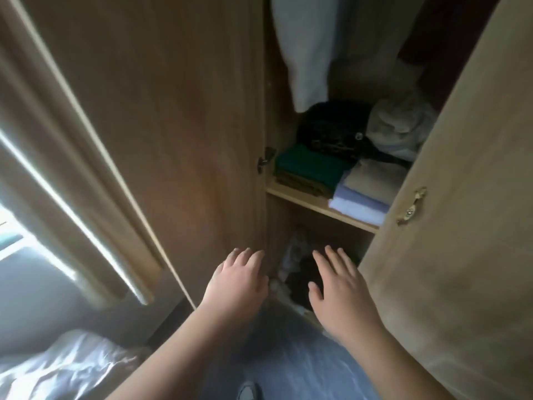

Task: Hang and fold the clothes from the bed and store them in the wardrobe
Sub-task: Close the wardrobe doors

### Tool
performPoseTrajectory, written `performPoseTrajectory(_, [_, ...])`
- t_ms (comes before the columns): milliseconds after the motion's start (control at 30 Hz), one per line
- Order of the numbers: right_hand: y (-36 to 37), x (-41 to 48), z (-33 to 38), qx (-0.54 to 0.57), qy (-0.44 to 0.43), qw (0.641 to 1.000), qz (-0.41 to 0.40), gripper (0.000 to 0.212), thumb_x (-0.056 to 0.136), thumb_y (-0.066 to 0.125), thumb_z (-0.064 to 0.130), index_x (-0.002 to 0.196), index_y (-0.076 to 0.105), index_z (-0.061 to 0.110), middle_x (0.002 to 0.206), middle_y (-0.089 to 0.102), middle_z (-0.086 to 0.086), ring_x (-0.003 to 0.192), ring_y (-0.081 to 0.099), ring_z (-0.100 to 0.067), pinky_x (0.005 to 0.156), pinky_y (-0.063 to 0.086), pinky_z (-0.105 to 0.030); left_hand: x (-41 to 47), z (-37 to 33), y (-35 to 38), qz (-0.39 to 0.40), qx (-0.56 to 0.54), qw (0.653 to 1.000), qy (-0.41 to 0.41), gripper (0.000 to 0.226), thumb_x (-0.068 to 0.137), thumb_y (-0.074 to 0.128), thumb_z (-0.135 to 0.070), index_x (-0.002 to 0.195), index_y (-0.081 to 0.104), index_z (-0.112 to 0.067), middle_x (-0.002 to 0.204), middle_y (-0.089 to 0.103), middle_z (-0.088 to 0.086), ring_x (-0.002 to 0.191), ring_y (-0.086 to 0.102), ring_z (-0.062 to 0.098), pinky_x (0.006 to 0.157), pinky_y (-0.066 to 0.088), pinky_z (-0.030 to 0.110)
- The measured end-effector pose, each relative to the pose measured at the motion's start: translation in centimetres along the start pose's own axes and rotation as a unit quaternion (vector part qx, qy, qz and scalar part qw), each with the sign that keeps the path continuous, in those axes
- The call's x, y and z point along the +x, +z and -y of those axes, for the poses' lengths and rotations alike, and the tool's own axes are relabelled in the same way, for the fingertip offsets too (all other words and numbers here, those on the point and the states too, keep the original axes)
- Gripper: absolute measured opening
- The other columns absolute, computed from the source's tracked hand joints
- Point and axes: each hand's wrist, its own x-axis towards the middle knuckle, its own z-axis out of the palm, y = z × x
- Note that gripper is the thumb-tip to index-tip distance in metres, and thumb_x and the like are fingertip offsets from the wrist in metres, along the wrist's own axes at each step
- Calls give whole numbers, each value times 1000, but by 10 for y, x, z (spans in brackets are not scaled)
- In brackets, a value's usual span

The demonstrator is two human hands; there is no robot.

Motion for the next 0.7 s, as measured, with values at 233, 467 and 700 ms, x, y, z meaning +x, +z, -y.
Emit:
performPoseTrajectory(233, [9, 6, 107, 39, -56, 998, 17, 62, 100, 38, 49, 156, 19, 32, 165, 14, 7, 153, 6, -17, 121, 17, -36, -62, 121, -38, -45, -5, 995, -94, 61, 90, 41, -46, 147, 37, -25, 144, 49, -6, 139, 37, 24, 110, 39, 36])
performPoseTrajectory(467, [3, 27, 191, 75, -40, 996, -31, 60, 99, 43, 44, 155, 24, 30, 164, 19, 7, 152, 10, -15, 121, 24, -35, -31, 193, -107, -98, -162, 973, -129, 55, 91, 37, -49, 139, 39, -22, 146, 50, 0, 129, 48, 27, 104, 45, 43])
performPoseTrajectory(700, [-2, 16, 204, 84, 6, 993, -78, 61, 98, 50, 38, 154, 28, 29, 162, 23, 7, 151, 13, -14, 121, 21, -33, 3, 176, -124, -109, -481, 869, -39, 51, 89, 50, -20, 136, 46, -40, 125, 64, -20, 115, 62, 6, 104, 51, 42])
